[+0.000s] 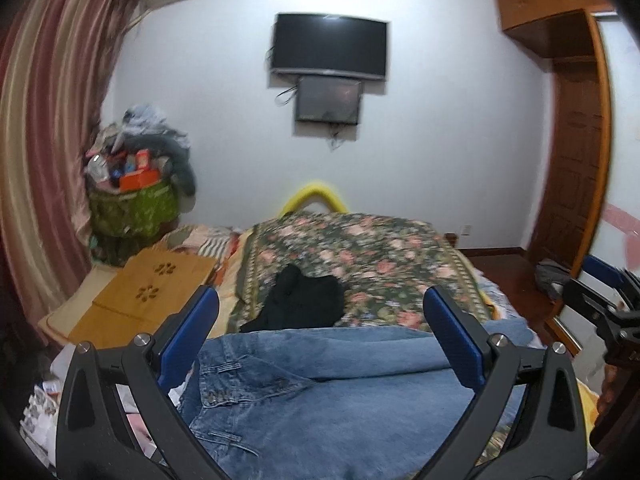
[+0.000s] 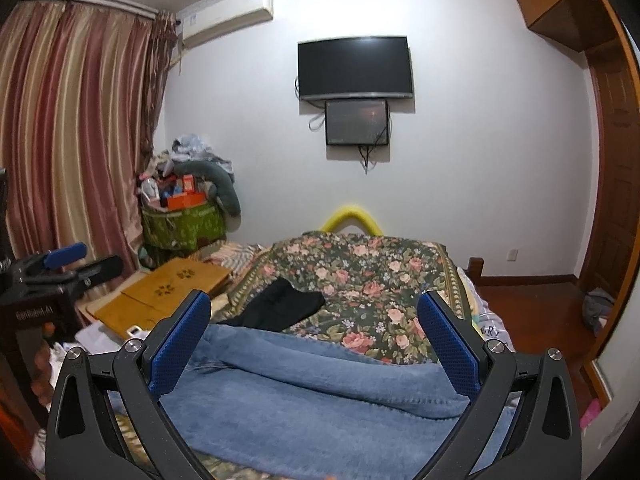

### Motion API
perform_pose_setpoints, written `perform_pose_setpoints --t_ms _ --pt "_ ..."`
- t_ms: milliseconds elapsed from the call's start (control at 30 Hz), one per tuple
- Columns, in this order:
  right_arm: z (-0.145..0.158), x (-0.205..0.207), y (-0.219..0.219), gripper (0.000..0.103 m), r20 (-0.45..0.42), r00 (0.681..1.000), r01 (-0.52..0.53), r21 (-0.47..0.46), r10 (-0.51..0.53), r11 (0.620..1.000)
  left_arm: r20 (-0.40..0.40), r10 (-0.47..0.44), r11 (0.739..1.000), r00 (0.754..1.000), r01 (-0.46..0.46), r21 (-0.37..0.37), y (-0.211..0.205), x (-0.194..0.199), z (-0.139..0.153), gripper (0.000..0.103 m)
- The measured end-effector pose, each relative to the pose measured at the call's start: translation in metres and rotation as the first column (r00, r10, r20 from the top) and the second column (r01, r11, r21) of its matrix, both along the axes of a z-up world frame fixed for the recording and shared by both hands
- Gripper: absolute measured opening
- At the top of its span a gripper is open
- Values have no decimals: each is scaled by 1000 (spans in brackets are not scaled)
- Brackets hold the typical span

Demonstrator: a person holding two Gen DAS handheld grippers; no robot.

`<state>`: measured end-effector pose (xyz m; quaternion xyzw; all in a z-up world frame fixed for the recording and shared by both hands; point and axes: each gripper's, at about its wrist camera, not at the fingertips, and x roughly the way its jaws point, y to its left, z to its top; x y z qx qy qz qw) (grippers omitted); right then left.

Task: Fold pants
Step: 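Lower both grippers onto the jeans waistband and close them on it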

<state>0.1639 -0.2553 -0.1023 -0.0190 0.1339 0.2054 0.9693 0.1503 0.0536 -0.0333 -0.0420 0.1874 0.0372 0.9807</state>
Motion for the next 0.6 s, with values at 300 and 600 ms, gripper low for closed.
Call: perform_pose_setpoints --t_ms 300,600 --pt "-51 92 10 102 -158 987 -50 -90 36 995 -155 112 993 981 -118 -26 86 113 -51 103" --pt "-109 174 20 101 -345 936 -142 -197 67 970 -431 198 980 880 -182 79 168 220 -162 103"
